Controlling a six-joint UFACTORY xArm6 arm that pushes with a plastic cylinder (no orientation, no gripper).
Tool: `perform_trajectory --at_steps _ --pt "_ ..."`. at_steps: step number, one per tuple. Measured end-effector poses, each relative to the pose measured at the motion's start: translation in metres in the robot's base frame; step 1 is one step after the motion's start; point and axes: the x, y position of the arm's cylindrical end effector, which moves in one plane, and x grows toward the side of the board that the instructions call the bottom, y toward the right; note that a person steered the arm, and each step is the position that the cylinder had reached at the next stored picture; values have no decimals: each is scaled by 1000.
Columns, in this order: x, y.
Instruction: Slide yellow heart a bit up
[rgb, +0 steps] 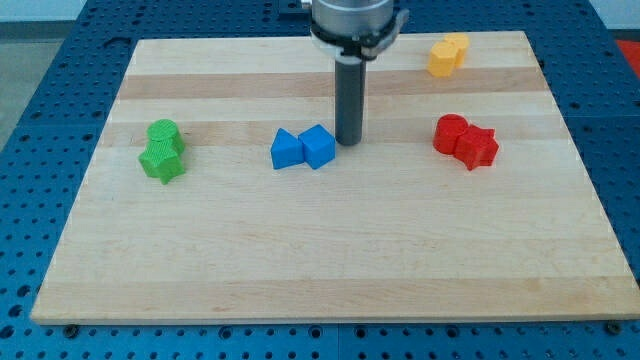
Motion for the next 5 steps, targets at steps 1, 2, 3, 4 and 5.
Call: perform_trajectory --at_steps 1,2,3,4,5 --pt "-32 -1" --pt "-33 18" --pt "-56 92" --pt "-118 142" --pt "-161 182"
